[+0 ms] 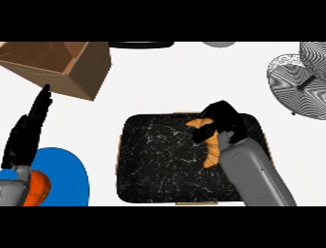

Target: Pick the croissant from the tray and place it in the tiered basket

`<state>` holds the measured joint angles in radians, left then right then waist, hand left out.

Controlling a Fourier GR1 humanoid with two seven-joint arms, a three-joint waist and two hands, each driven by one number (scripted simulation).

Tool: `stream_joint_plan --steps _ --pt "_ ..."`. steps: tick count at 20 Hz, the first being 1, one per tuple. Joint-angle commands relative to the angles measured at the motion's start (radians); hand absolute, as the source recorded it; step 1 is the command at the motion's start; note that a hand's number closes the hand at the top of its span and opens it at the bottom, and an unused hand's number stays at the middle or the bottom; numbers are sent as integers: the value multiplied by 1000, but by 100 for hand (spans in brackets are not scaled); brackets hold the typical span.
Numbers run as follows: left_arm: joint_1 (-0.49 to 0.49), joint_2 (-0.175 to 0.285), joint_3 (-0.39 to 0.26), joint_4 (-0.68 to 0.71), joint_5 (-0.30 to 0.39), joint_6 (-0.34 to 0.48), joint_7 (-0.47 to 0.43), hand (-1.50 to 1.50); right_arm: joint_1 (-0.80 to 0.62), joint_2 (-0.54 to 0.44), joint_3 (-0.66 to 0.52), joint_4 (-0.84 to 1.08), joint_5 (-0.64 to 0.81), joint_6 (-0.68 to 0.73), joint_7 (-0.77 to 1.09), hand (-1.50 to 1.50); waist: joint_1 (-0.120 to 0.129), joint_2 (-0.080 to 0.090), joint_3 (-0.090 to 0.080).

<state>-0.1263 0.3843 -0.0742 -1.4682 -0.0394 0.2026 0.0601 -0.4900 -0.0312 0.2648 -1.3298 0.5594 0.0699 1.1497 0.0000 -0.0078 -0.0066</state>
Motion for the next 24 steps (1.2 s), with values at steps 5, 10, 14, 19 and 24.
stream_joint_plan --steps 5,10,14,19,24 --pt "-26 3 8 4 9 -54 -1 0 -334 30 -42 399 121 -144 -74 150 50 22 7" --pt "-94 -23 -6 25 -34 -16 29 0 -475 22 -83 510 195 -319 -151 150 44 22 7" --pt "-32 -33 0 36 -26 -17 -14 0 -560 11 -103 472 292 -477 -98 150 37 15 6" --pt "-43 -36 9 58 -50 3 -31 0 -675 -64 -97 481 450 -524 -68 150 18 12 5" --pt "-6 -17 44 42 -25 -23 -36 0 -738 -149 -115 429 535 -423 -26 150 3 4 6"
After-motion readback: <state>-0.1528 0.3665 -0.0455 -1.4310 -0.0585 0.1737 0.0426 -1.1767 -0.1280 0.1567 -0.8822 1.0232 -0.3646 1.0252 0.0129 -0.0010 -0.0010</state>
